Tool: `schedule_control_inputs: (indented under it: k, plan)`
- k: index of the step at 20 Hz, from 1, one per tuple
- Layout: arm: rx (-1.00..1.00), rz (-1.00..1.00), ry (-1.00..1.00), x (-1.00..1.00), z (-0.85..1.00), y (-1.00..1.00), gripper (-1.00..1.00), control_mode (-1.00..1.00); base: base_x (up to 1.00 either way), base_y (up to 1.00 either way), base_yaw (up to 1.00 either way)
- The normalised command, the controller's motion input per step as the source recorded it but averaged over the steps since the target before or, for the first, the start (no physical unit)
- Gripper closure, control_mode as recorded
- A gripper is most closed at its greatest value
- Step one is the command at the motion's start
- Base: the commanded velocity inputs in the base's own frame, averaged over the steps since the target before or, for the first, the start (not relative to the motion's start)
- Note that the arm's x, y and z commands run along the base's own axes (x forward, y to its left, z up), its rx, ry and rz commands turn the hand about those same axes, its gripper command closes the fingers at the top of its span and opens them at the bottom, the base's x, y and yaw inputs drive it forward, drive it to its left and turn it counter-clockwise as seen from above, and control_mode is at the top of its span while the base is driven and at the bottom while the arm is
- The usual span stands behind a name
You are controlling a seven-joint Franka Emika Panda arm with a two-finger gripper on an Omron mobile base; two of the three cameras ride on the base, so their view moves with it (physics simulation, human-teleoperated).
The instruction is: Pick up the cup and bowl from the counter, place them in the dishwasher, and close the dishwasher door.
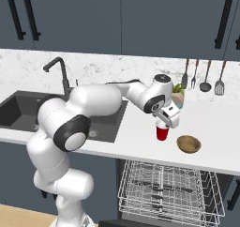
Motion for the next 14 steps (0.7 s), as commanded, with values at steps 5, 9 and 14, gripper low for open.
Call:
schedule_control_inputs:
  k: [5,9,14]
  plan:
    - [0.00,0.00,0.00,0.07,-0.06,-0.08,-1.00,-1.00,0.00,0.00,0.00]
    - [0.00,0.00,0.00,0.01,-0.01,0.00,-1.00,-1.00,0.00,0.00,0.00]
    - [0.00,0.00,0.00,0.03,-0.04,0.00,-1.00,-1.00,0.00,0.00,0.00]
